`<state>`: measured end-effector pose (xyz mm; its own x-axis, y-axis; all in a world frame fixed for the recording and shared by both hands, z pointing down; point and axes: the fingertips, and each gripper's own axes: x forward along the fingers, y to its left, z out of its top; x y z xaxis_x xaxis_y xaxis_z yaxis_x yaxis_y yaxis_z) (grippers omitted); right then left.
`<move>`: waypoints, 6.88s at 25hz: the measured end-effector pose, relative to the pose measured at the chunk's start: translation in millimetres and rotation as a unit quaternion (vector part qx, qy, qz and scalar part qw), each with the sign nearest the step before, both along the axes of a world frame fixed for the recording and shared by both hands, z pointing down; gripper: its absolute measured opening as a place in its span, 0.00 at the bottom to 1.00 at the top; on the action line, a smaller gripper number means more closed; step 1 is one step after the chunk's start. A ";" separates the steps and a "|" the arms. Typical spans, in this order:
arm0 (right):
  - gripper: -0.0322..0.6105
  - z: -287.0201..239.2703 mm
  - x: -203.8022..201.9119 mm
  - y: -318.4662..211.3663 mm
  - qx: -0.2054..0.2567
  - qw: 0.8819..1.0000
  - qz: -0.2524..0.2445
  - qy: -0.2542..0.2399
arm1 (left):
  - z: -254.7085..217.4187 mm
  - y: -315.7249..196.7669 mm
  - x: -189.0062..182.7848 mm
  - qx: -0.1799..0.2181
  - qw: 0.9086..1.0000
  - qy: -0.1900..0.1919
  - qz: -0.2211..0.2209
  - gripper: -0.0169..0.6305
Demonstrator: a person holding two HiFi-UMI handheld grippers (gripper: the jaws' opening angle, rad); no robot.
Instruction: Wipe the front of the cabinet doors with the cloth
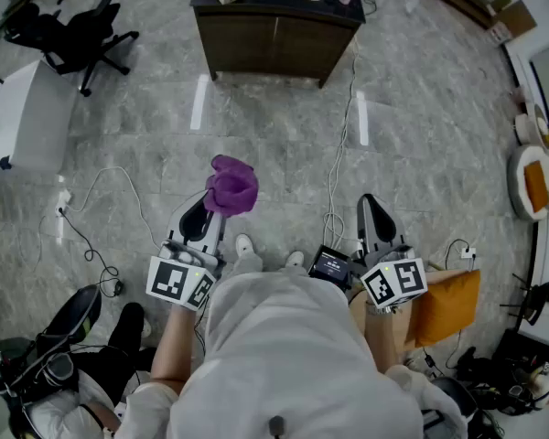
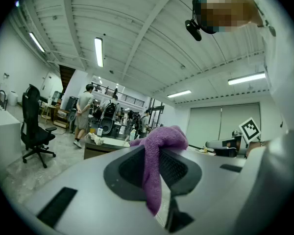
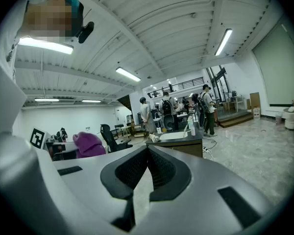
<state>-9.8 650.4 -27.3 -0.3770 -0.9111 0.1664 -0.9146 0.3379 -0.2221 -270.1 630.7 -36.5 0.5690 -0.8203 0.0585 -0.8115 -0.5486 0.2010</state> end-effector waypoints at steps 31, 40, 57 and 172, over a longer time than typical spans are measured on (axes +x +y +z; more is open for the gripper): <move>0.09 4.2 139.9 86.6 0.000 1.000 -0.009 -0.010 | -11.3 57.2 169.9 -0.011 1.000 -0.008 -0.022 0.12; 0.09 -10.3 107.1 -28.0 0.002 1.000 -0.012 -0.002 | -1.8 -72.3 148.8 -0.031 0.999 0.030 -0.004 0.12; 0.09 -12.6 90.1 -178.5 0.007 0.998 0.055 0.012 | 1.4 -225.8 97.2 -0.026 0.999 0.016 0.026 0.12; 0.10 474.1 152.8 -669.9 -0.195 0.971 -0.132 0.040 | 464.2 -818.7 277.9 -0.187 0.981 0.008 -0.059 0.12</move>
<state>143.0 -19.4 446.8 -0.5607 -0.6460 0.5179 -0.8270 0.4674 -0.3124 7.8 -188.0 427.7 0.4741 -0.8036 0.3597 -0.8603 -0.3359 0.3835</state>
